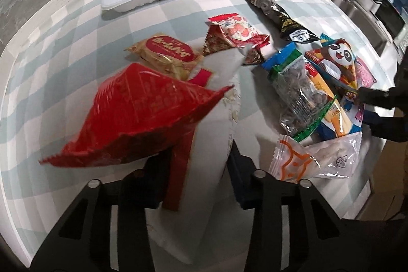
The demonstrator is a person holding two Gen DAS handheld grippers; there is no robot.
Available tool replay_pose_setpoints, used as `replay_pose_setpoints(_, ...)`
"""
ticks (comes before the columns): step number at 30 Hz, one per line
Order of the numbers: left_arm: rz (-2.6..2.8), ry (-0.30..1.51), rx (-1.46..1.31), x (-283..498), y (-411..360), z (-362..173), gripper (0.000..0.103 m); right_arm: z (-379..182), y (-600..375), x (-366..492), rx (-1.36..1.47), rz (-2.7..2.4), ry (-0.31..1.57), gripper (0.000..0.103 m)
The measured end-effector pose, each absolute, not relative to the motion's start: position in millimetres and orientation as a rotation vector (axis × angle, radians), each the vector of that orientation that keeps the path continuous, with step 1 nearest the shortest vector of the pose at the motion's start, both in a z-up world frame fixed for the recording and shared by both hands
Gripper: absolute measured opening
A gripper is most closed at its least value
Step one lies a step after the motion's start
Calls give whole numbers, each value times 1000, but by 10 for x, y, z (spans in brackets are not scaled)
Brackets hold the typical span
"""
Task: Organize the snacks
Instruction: 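Carry the white-and-red bag and pink packet with both tools over the white tray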
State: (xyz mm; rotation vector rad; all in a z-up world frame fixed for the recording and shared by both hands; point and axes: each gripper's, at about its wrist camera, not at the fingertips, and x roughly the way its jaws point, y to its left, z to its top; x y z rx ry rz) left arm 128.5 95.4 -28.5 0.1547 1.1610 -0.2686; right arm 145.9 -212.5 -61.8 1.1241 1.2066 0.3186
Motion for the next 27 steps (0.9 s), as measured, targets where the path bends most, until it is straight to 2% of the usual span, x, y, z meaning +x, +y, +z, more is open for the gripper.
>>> replay_pose_setpoints(3,-272,1161,156,1272,948,-282,34,-667,-2150,1464,1159,294,1224,31)
replay_pose_setpoints(5,-275,1161,161,1273,944,-284,34,-695,-2168,1455,1182,285,1225,28)
replay_pose_setpoints(12,-294,1168,133,1265,964,-274,33,-774,-2237,1422,1252,293,1229,26)
replay_pose_setpoints(20,-366,1205,-42,1258,1140,-260,20,-687,-2227,1355,1173,315,1251,17)
replay_pose_setpoints(27,-413,1212,-184,1158,1262,-212,19,-520,-2242,1260,1113,332,1236,17)
